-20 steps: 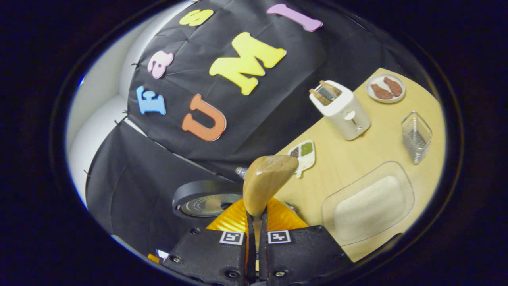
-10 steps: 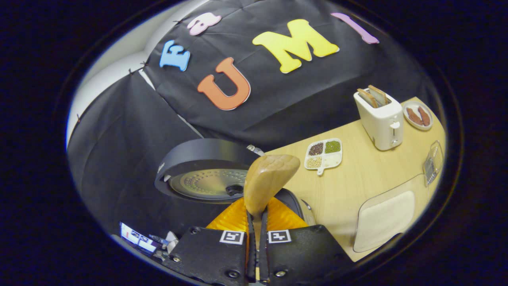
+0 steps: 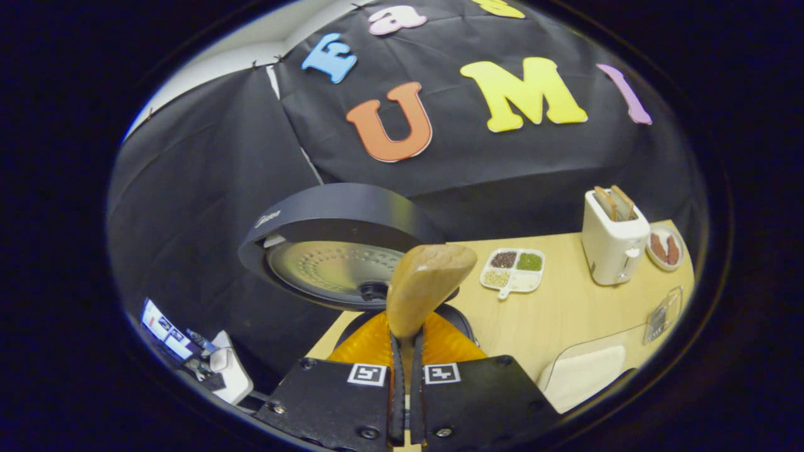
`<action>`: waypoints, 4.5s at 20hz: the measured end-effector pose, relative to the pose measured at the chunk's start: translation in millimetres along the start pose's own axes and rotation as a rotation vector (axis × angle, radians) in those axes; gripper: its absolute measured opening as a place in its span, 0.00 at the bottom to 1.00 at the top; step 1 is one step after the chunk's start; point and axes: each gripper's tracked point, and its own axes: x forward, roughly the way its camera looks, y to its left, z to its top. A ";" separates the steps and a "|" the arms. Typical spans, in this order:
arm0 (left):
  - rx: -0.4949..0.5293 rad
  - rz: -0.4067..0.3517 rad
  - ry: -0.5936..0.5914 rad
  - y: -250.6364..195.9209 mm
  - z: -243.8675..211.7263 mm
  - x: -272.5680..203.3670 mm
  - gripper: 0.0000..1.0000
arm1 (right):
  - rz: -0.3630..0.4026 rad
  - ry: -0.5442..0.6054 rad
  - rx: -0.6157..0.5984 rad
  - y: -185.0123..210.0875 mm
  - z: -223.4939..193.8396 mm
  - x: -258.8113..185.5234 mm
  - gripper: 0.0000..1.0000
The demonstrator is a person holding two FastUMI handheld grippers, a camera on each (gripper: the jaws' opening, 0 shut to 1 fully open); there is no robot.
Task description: Close the left gripper, press the button to open the rice cooker; take a wooden spoon from the chopstick holder with the right hand, scoop a spoonful of rice and pour it into the rice cooker, then put the wooden spoon back into the chopstick holder.
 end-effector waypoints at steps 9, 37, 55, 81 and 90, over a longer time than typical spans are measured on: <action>0.002 0.003 -0.025 2.0 1.3 -3.2 0.95 | -0.023 -0.107 -0.417 32.8 17.7 -3.2 0.09; 0.121 -0.358 -0.094 -170.5 30.0 58.0 0.95 | -0.194 -0.167 0.229 -192.1 74.0 -160.8 0.09; 0.172 -0.322 -0.074 -251.3 30.7 108.5 0.96 | -0.575 -0.028 0.267 -477.3 -29.4 -164.0 0.09; 0.123 -0.348 -0.174 -255.3 77.6 149.1 0.94 | -0.612 -0.251 0.078 -432.2 44.4 -244.5 0.99; 0.147 -0.314 -0.183 -253.7 93.8 224.2 0.94 | -0.559 -0.335 0.004 -363.5 62.4 -287.2 1.00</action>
